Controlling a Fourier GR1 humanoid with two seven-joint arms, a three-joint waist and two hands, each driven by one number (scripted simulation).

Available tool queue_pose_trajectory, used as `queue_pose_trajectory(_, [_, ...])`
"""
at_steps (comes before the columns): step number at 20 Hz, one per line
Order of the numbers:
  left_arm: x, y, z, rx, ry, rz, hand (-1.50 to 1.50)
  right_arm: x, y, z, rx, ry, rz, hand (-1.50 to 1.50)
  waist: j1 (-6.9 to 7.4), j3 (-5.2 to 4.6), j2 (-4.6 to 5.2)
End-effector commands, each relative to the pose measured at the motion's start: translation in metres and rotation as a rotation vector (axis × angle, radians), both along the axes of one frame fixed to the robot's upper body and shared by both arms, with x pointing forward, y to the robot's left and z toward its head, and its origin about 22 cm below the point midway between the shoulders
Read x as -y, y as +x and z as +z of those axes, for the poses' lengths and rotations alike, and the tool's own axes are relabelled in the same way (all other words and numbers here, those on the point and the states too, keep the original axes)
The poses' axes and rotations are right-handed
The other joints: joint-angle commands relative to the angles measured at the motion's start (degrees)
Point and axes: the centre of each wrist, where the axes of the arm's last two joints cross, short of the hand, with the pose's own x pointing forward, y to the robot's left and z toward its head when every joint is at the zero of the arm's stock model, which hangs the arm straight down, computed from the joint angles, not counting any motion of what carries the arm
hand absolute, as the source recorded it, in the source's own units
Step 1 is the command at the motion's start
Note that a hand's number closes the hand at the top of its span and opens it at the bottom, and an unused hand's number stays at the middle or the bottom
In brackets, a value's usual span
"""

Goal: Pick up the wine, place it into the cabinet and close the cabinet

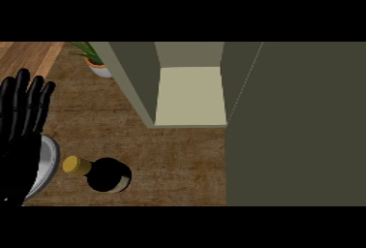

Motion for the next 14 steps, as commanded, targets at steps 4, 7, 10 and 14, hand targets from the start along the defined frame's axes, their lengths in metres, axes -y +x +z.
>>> queue_pose_trajectory(4, [0.036,-0.050,-0.007,-0.033,0.012,-0.197,-1.50,-0.003,-0.034,-0.007,-0.012,0.007,0.025,-1.50,0.15,-1.31,0.42])
queue_pose_trajectory(7, [0.052,-0.057,-0.040,-0.240,-0.196,-0.374,-1.50,-0.021,-0.035,-0.018,-0.145,0.013,0.212,-1.50,0.65,-1.53,0.57])
queue_pose_trajectory(10, [0.064,-0.081,-0.033,-0.271,-0.233,-0.413,-1.50,-0.016,-0.044,-0.006,-0.157,0.000,0.243,-1.50,0.79,-1.36,0.41])
queue_pose_trajectory(14, [0.069,-0.111,-0.007,-0.285,-0.242,-0.428,-1.50,-0.020,-0.059,0.013,-0.173,-0.015,0.247,-1.50,0.78,-1.34,0.53])
